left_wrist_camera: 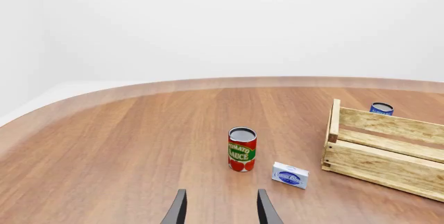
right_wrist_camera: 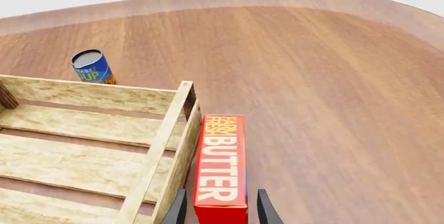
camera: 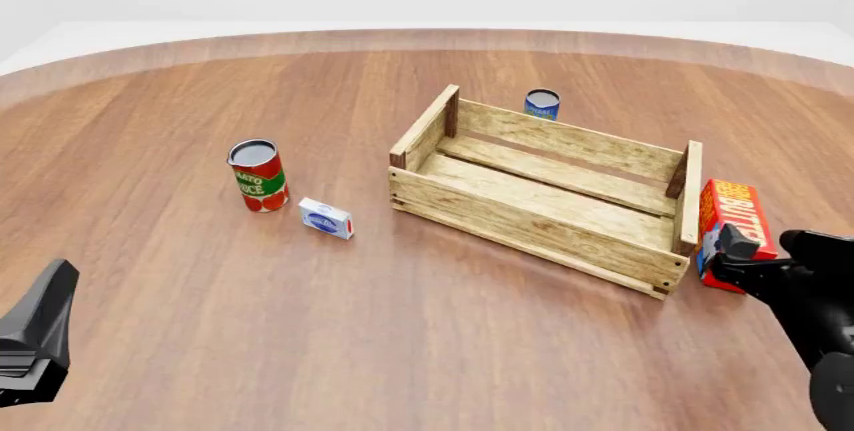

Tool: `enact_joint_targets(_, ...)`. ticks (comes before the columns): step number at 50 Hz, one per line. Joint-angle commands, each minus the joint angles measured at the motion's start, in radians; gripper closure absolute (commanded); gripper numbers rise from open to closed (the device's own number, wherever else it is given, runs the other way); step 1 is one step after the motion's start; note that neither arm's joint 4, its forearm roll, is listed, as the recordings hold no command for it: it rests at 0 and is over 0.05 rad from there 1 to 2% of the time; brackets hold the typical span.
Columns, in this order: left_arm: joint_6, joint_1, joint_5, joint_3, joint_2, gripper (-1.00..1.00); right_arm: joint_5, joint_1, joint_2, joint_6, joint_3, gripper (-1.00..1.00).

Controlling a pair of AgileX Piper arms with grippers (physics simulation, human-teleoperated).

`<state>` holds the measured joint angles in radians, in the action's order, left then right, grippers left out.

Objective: Pick up the butter and put it in the tray.

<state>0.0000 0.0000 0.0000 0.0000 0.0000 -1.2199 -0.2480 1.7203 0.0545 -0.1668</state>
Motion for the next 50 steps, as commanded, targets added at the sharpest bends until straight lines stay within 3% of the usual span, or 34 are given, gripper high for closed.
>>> enact_joint_targets(1, 0.000, 0.000, 0.000, 0.000, 0.000, -1.00, 0.000, 0.000, 0.041, 0.006, -0.022, -1.00)
enact_joint_targets(50, 0.000, 0.000, 0.000, 0.000, 0.000, -1.00, 0.000, 0.000, 0.178, 0.023, -0.086, -1.00)
